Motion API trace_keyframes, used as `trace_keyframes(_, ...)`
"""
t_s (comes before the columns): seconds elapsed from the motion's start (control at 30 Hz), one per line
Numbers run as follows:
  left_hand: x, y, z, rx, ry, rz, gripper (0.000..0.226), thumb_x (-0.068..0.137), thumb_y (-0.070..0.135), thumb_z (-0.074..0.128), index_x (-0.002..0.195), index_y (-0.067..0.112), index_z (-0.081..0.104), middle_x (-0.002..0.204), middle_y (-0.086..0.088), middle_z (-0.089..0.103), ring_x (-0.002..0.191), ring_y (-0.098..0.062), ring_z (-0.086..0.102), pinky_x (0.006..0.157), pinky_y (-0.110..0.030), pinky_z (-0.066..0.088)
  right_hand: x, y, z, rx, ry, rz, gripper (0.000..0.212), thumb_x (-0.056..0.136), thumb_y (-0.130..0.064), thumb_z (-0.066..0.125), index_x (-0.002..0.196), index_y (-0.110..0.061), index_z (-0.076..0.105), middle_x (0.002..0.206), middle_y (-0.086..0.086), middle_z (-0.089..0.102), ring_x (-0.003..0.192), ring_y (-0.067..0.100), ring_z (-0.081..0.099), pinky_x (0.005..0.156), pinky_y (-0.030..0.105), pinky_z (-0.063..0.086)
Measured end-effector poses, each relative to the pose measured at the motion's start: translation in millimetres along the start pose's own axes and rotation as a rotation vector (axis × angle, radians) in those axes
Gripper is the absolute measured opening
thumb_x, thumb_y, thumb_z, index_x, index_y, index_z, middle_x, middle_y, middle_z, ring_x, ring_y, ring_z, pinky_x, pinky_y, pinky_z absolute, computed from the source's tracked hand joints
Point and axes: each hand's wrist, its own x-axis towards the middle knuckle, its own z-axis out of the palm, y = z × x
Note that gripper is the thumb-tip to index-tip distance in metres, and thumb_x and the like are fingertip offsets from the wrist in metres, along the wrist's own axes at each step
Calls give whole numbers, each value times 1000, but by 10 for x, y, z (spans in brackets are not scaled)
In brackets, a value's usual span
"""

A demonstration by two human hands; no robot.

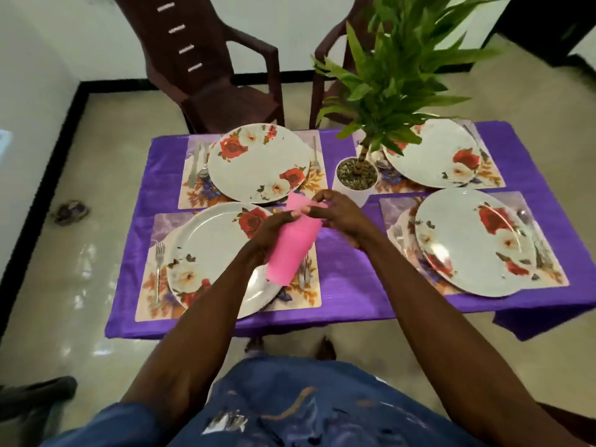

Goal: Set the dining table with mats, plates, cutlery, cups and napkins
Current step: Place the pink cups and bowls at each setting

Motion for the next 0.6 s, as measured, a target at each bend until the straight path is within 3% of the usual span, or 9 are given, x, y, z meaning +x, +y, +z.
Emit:
trace_keyframes(0.07, -3, -65, 28, 6, 40, 12, 48, 76, 46, 63, 112, 15, 67, 103, -13, 72, 91, -26, 67, 83, -39, 51, 14, 77, 21, 41, -2, 37, 32, 73, -19, 85, 72, -22, 53, 75, -1, 52, 75, 15, 49, 67, 32, 40)
trace_keyframes(0.13, -30, -128, 3, 6, 66, 23, 44, 77, 44, 62, 110, 15, 67, 98, -8, 73, 86, -22, 69, 77, -34, 54, 44, 63, -32, 24, 134, -49, 37, 61, -31, 89, 66, -25, 53, 70, -6, 52, 72, 15, 47, 68, 35, 38)
trace_keyframes(0.2, -41, -221, -97, -32, 127, 33, 42, 77, 44, 64, 107, 15, 68, 92, -6, 74, 81, -21, 70, 69, -32, 56, 91, -25, -109, 33, 293, -148, 38, 59, -37, 89, 75, -26, 56, 83, -4, 60, 82, 21, 55, 73, 40, 46)
trace_keyframes(0.3, -52, -342, -265, -130, 295, 95, 44, 79, 46, 72, 110, 15, 69, 98, -12, 72, 93, -34, 66, 85, -54, 54, 212, -128, -173, -120, 411, -264, 50, 67, -29, 87, 107, -22, 57, 117, 2, 59, 107, 25, 55, 82, 36, 49)
trace_keyframes(0.4, -71, -379, -369, -189, 432, 181, 55, 74, 52, 76, 116, 17, 68, 115, -13, 69, 108, -40, 64, 94, -64, 48, 399, -21, -72, -343, 406, -268, 72, 68, -25, 87, 129, -14, 50, 132, 6, 51, 113, 21, 49, 80, 28, 42)
trace_keyframes(0.53, -102, -381, -505, -185, 509, 232, 55, 75, 52, 76, 116, 16, 71, 117, -11, 70, 113, -36, 63, 98, -56, 49, 613, 230, 152, -467, 400, -236, 86, 69, -18, 86, 139, -7, 39, 139, 13, 40, 124, 26, 45, 93, 33, 45)
trace_keyframes(0.6, -147, -365, -543, -207, 538, 231, 44, 80, 43, 73, 113, 14, 72, 112, -8, 73, 109, -31, 66, 91, -45, 54, 690, 293, 237, -531, 381, -231, 82, 71, -15, 84, 139, -6, 38, 140, 14, 37, 126, 29, 44, 95, 37, 46)
